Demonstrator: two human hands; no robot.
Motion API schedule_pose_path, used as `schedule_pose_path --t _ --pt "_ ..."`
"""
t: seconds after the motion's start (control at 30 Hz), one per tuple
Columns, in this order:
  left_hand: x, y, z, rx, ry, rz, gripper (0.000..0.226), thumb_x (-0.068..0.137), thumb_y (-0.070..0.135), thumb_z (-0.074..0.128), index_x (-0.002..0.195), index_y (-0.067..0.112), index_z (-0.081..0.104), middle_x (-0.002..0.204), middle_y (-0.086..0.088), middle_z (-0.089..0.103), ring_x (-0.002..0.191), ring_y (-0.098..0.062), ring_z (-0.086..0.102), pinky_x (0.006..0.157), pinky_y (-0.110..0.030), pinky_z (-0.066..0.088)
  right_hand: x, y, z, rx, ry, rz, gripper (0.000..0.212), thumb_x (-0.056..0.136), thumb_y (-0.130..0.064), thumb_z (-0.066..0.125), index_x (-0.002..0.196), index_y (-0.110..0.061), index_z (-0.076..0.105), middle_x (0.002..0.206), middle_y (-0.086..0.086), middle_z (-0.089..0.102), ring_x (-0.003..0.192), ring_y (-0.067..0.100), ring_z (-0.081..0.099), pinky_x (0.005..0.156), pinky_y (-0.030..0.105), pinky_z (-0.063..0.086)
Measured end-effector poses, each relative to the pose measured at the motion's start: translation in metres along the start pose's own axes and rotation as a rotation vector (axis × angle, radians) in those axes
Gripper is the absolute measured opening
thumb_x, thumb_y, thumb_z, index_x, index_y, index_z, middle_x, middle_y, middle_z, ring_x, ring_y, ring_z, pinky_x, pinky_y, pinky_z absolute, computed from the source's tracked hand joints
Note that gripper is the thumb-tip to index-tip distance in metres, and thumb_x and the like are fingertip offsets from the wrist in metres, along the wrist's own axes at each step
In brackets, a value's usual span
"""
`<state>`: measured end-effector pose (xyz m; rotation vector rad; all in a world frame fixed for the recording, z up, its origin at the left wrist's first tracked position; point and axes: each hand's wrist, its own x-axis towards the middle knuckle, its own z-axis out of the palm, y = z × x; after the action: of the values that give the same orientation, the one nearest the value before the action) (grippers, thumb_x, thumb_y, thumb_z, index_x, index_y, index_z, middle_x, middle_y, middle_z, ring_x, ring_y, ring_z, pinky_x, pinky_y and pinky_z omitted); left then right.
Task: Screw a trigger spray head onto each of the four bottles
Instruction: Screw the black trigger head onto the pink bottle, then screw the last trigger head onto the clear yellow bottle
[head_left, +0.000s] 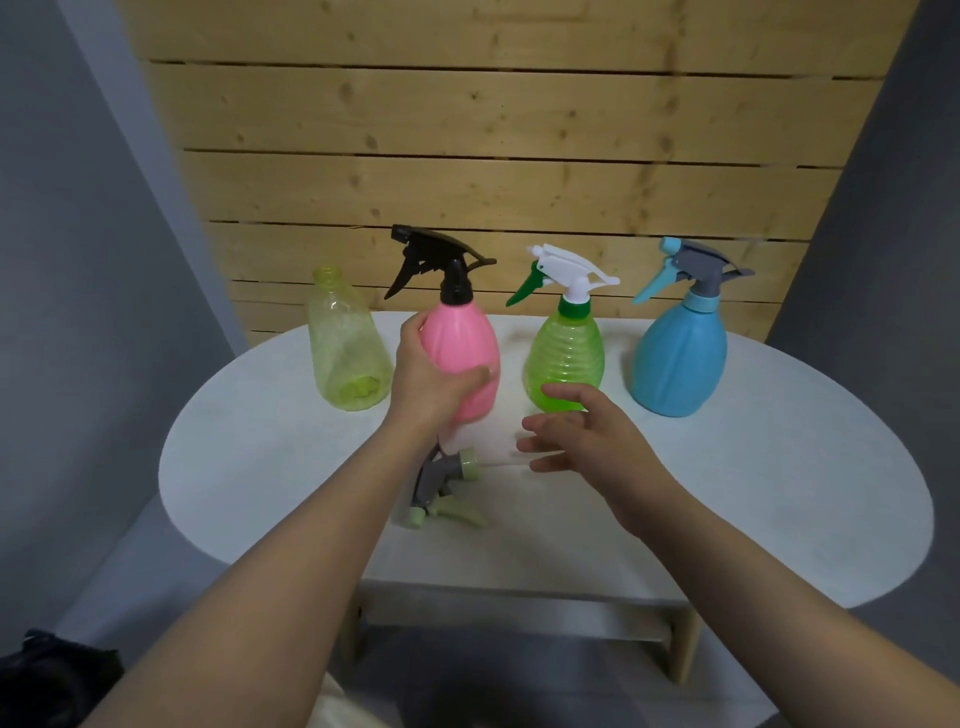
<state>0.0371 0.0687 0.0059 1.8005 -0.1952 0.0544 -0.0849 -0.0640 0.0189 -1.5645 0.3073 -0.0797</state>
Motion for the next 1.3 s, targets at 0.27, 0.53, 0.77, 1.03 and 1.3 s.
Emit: schedule_pose_path --t 0.27,0.53,0.77,1.03,1.3 --pt "0.010 -0.016 0.005 -0.003 0.028 -0.016 0.089 0.062 0.016 0.081 0.132 0.032 0.029 0.123 0.006 0.037 0.105 -0.020 0.043 0.076 -0.034 0.043 0.006 0.002 0.001 -0.063 -0.008 0.028 0.029 0.087 -0.005 0.056 0.114 -0.016 0.050 0.106 0.022 0.065 0.070 0.015 0.066 0.057 0.022 0.055" --pt "0.013 -0.017 0.008 0.050 0.011 -0.013 0.097 0.066 0.019 0.079 0.142 0.027 0.019 0.142 -0.007 0.034 0.122 -0.030 0.042 0.096 -0.048 0.045 0.006 0.004 0.005 -0.193 -0.029 -0.012 0.026 0.086 -0.007 0.055 0.111 -0.015 0.055 0.100 0.018 0.068 0.070 0.013 0.067 0.060 0.021 0.055" --pt "-0.007 -0.012 -0.009 0.198 0.011 -0.118 0.092 0.074 0.027 0.073 0.145 0.016 0.016 0.144 -0.015 0.035 0.123 -0.031 0.045 0.088 -0.037 0.044 0.011 0.015 0.013 -0.533 -0.029 -0.156 0.019 0.085 -0.013 0.060 0.102 -0.014 0.066 0.073 -0.003 0.064 0.069 0.014 0.063 0.064 0.018 0.050" --pt "-0.045 -0.015 -0.058 0.330 -0.102 -0.174 0.036 0.083 0.038 0.061 0.107 0.012 0.061 0.109 -0.004 0.061 0.095 -0.017 0.056 0.077 -0.026 0.039 0.019 0.021 0.037 -0.989 -0.194 -0.296 0.044 0.083 -0.038 0.065 0.125 -0.025 0.059 0.124 0.004 0.063 0.117 0.029 0.049 0.100 0.039 0.037" --pt "-0.046 -0.013 -0.081 0.266 -0.313 -0.338 0.027 0.088 0.042 0.053 0.080 0.017 0.060 0.091 -0.004 0.063 0.089 -0.022 0.059 0.082 -0.033 0.045 0.035 0.022 0.056 -0.988 -0.178 -0.317 0.027 0.080 -0.029 0.069 0.099 -0.010 0.069 0.079 0.000 0.056 0.075 0.018 0.050 0.057 0.021 0.032"
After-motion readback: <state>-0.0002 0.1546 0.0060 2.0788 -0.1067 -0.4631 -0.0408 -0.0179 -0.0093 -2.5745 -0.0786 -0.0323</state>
